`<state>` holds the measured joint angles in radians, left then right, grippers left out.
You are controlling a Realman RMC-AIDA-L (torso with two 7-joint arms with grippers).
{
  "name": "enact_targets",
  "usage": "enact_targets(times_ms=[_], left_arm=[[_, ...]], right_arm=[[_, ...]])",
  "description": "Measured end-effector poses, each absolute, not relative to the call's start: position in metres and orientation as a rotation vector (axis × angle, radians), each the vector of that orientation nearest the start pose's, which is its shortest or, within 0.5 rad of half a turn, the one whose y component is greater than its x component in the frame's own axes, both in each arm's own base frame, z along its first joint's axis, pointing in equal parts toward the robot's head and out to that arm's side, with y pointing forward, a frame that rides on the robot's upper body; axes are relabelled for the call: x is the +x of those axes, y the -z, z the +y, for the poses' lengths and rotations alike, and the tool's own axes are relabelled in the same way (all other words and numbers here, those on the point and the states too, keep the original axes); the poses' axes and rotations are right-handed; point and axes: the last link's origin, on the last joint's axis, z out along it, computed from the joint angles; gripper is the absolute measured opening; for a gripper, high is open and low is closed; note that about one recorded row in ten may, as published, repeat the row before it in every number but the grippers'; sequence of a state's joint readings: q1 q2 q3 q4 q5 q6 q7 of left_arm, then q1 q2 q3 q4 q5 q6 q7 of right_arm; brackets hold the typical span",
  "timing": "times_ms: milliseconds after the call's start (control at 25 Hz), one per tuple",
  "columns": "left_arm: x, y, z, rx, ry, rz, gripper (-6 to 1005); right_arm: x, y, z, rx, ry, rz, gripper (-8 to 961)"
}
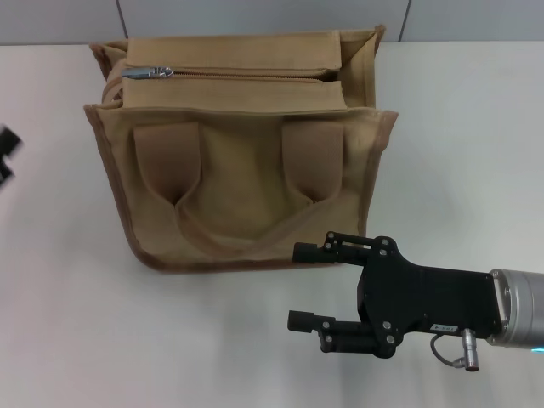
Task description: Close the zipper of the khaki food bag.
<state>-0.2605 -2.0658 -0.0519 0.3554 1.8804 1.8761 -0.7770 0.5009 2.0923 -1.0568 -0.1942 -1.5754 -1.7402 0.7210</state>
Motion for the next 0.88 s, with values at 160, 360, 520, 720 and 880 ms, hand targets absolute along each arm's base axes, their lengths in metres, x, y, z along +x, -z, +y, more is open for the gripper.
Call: enact_targets(times_ms=[160, 360, 520, 720, 880], left_arm=[[-0.340, -0.058, 0.252, -1.811, 1.118, -0.456, 810], [-0.319, -0.034, 0.286, -2.021, 1.074, -0.455, 810], [-0.301, -0.021, 0.294, -2.180, 1.067, -0.379, 810], [-0.290, -0.022, 0.304, -2.191, 1.096, -0.357, 809], [-0.288, -0.026, 0.309, -2.142, 1.126, -0.373, 809]], right_arm=[[0.239, 0.070, 0.245, -2.799, -1.221, 0.162, 711], [0.239, 0.071, 0.244, -2.799, -1.221, 0.171, 711], [0.240, 0.072, 0.245, -2.796, -1.213, 0.179, 710], [0.241, 0.072, 0.246, -2.787, -1.202, 0.187, 710], [0.241, 0.072, 0.247, -2.785, -1.199, 0.187, 710]])
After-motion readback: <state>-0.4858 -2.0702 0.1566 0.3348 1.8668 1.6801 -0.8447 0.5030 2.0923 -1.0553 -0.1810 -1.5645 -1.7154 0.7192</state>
